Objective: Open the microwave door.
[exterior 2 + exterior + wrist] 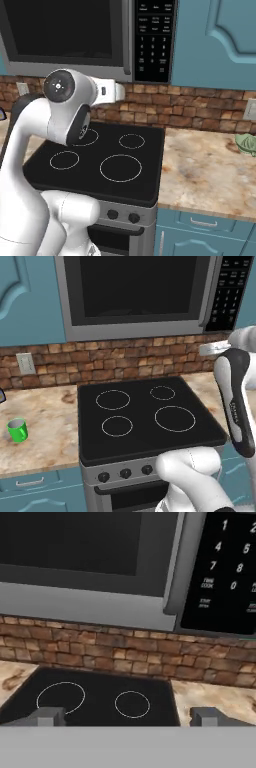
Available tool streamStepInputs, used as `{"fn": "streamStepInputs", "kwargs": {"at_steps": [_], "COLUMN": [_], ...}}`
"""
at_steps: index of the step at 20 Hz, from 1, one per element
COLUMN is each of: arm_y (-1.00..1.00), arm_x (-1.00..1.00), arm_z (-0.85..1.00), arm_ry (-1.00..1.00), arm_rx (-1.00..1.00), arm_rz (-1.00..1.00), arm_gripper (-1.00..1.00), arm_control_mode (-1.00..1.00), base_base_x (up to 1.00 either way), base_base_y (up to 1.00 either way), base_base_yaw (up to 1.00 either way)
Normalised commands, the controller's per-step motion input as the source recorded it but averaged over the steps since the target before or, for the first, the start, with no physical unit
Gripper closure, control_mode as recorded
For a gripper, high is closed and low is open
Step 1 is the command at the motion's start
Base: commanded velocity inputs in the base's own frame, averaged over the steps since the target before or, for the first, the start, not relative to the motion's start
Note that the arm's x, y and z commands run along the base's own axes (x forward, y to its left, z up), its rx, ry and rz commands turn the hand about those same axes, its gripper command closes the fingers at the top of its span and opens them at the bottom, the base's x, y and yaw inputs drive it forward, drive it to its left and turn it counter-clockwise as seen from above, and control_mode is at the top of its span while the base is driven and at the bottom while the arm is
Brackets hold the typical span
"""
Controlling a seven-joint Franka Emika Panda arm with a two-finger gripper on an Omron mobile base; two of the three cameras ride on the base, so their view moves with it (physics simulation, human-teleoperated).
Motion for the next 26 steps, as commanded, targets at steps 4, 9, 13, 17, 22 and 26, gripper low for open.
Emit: {"fn": "streamStepInputs", "kwargs": {"at_steps": [4,9,13,17,22,26], "arm_y": [-0.72,-0.07,0.11,-0.15,-0.15,0.00], "arm_x": [0.00,0.40,0.64,0.33,0.22,0.39], "arm_z": [0.64,0.29,0.27,0.36,0.19,0.04], "arm_ry": [-0.37,-0.24,-0.21,-0.12,-0.05,0.03], "arm_rx": [0.06,0.00,0.00,0.00,0.00,0.00], "arm_rz": [0.13,0.02,0.00,0.00,0.00,0.00], "arm_gripper": [-1.00,-1.00,-1.00,-1.00,-1.00,-1.00], "arm_control_mode": [-1.00,-1.00,-1.00,-1.00,-1.00,-1.00], "base_base_x": [0.00,0.00,0.00,0.00,0.00,0.00], "base_base_y": [0.00,0.00,0.00,0.00,0.00,0.00], "base_base_yaw": [0.00,0.00,0.00,0.00,0.00,0.00]}}
